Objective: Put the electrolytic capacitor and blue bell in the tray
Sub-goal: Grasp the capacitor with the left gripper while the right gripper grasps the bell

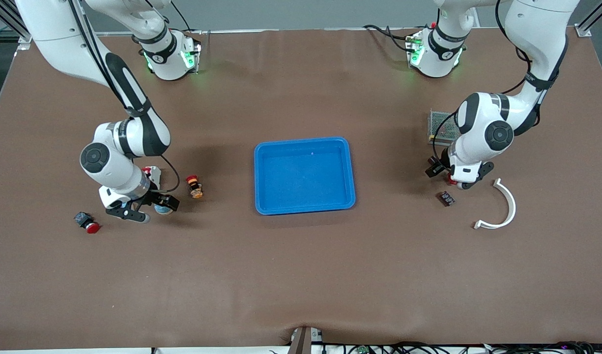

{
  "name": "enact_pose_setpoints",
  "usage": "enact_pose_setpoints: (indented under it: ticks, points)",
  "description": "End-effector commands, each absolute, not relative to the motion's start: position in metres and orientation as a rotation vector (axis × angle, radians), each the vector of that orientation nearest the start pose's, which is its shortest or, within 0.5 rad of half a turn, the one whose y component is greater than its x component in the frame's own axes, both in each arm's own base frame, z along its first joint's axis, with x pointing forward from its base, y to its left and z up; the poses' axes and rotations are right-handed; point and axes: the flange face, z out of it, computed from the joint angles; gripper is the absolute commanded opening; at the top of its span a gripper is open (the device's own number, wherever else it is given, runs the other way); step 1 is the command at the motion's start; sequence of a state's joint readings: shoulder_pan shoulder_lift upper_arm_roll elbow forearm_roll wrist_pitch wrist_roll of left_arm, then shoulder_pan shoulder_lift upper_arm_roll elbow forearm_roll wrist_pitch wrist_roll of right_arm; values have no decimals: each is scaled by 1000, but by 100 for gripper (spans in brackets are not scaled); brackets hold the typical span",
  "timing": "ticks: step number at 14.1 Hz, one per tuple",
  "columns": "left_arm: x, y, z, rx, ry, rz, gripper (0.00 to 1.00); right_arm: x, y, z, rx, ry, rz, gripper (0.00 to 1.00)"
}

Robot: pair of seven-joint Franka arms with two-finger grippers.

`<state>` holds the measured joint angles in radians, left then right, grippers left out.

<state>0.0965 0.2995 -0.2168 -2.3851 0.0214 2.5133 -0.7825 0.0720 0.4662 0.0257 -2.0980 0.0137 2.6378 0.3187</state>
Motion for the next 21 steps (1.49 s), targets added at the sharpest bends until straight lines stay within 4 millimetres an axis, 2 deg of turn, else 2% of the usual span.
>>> enact_pose_setpoints:
  ticks: [1, 3, 7, 9, 10, 11, 12, 15, 17, 19, 21]
  points:
    - [475, -63, 182, -2943, -991, 265, 64, 594, 51, 195, -3085, 393, -115, 100]
    - [474, -63, 177, -2940, -988, 279, 49, 593, 49, 190, -3088, 397, -104, 100]
    - [475, -68, 183, -2944, -977, 266, 3, 588, 43, 181, -3093, 409, -72, 98]
    - [479, -72, 193, -2952, -973, 238, 0, 584, 43, 176, -3094, 414, -53, 71]
    - [481, -85, 199, -2959, -981, 221, 0, 582, 42, 175, -3096, 416, -46, 49]
    - [485, -106, 206, -2968, -994, 203, 0, 580, 43, 173, -3096, 417, -39, 11]
    - [490, -125, 215, -2967, -1027, 195, 0, 579, 43, 173, -3094, 423, -33, 0]
    - [504, -186, 249, -2975, -1027, 205, 0, 578, 45, 182, -3084, 489, -6, 0]
    - [506, -222, 264, -2983, -1012, 198, 0, 587, 58, 206, -3066, 622, 61, 0]
    - [497, -261, 270, -2996, -999, 186, 0, 596, 87, 229, -3045, 770, 126, 0]
    - [494, -286, 272, -2992, -1036, 184, 0, 605, 126, 247, -2983, 970, 97, 0]
